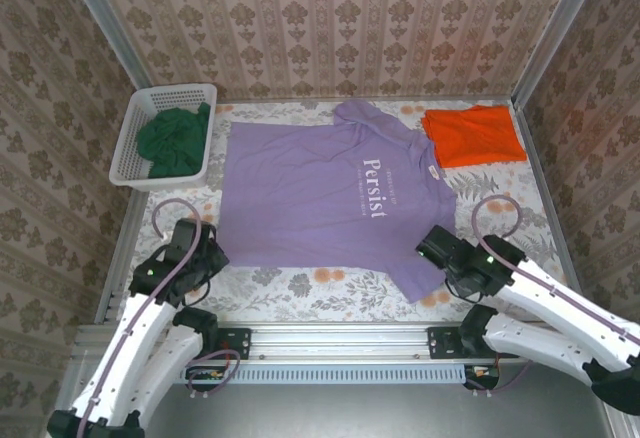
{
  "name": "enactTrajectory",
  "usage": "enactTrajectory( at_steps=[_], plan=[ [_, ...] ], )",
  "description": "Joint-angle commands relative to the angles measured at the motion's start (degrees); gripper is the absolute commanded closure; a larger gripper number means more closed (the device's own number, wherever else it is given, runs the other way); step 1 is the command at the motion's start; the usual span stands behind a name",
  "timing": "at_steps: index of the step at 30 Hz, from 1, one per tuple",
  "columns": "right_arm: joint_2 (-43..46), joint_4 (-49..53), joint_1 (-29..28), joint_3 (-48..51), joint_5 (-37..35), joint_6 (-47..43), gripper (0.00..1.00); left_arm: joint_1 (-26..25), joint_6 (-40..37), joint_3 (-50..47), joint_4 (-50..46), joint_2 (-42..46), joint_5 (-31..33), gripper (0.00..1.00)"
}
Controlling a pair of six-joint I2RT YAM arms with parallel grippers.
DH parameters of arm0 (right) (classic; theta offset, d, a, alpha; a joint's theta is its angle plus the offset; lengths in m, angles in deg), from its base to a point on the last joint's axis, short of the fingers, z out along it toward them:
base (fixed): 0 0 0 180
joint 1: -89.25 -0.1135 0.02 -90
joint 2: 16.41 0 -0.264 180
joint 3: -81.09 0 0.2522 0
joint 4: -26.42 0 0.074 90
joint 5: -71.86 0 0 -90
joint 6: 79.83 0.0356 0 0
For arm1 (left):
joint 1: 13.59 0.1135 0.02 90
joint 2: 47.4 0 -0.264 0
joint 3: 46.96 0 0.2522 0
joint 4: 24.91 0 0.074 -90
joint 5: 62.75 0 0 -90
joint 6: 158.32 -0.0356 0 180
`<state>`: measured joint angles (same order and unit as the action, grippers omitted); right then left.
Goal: Fold and stack the t-shirts
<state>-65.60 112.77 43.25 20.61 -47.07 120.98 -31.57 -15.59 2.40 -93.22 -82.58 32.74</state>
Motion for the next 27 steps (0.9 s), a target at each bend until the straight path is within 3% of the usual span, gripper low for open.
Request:
enactTrajectory(
  at_steps=[1,7,12,22,27],
  plan=[
    [-5.18,-6.34,1.54,-4.39,-6.02,-9.41,1.00,4.11,-5.73,2.79,4.72,-4.17,-6.20,1.00],
    [-14.39,-17.87,7.73,-7.41,-2.76,-21.29,1.00,8.94,-9.33,6.03,11.48,-14.39,-12.74,1.00],
    [-21.97,-24.22,12.78,-11.05,-1.57,-27.58,1.00,11.71,-10.97,9.59,14.98,-21.73,-11.99,1.00],
    [-41.02,-28.38,19.36,-24.39,0.48,-33.97,1.00,18.81,-12.25,17.94,18.32,-38.42,-16.22,1.00],
    [-48.70,-28.86,21.19,-30.38,1.64,-35.79,1.00,19.43,-11.62,20.90,18.81,-44.58,-17.07,1.00]
  ],
)
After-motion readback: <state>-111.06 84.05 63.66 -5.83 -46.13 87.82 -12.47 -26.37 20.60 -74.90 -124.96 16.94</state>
